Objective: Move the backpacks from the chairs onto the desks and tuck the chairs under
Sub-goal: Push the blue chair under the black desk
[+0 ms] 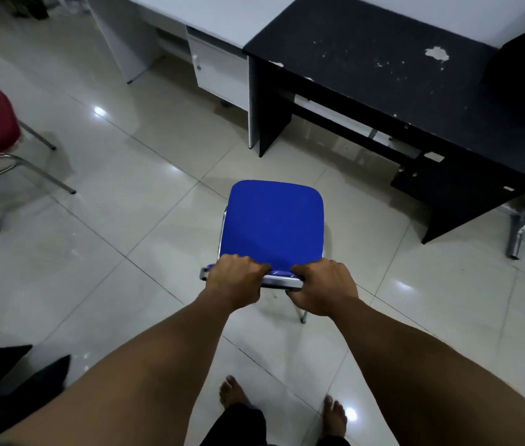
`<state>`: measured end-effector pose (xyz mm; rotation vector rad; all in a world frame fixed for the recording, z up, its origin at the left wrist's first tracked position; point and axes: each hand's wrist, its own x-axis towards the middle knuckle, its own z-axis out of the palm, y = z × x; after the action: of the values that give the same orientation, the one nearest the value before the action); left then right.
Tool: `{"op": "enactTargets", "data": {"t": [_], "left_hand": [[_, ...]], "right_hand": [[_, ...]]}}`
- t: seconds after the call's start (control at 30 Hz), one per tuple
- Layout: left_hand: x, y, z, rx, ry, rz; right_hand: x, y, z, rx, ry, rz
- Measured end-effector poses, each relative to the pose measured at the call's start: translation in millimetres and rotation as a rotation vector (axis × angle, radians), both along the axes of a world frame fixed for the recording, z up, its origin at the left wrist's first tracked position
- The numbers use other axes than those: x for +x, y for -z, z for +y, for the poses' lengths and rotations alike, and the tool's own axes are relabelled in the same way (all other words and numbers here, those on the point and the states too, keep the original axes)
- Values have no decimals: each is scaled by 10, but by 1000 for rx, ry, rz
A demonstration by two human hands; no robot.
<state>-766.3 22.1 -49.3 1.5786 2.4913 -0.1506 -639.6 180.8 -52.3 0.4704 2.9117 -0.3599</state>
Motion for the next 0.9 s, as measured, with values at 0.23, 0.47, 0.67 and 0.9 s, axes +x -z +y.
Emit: {"op": "enactTargets", "data": {"t": [0.23,0.47,0.67,0.9], "left_hand": [[-494,6,101,-3,97,-11],[-1049,6,318,22,140,19],[-1322,3,620,33,152,14],[-1730,-12,847,6,166,-26]], "right_hand": [[-370,35,9,48,69,2],[-833,81,165,79,118,31],[-1118,91,475,105,104,17],[-1452,48,598,96,133,0]]}}
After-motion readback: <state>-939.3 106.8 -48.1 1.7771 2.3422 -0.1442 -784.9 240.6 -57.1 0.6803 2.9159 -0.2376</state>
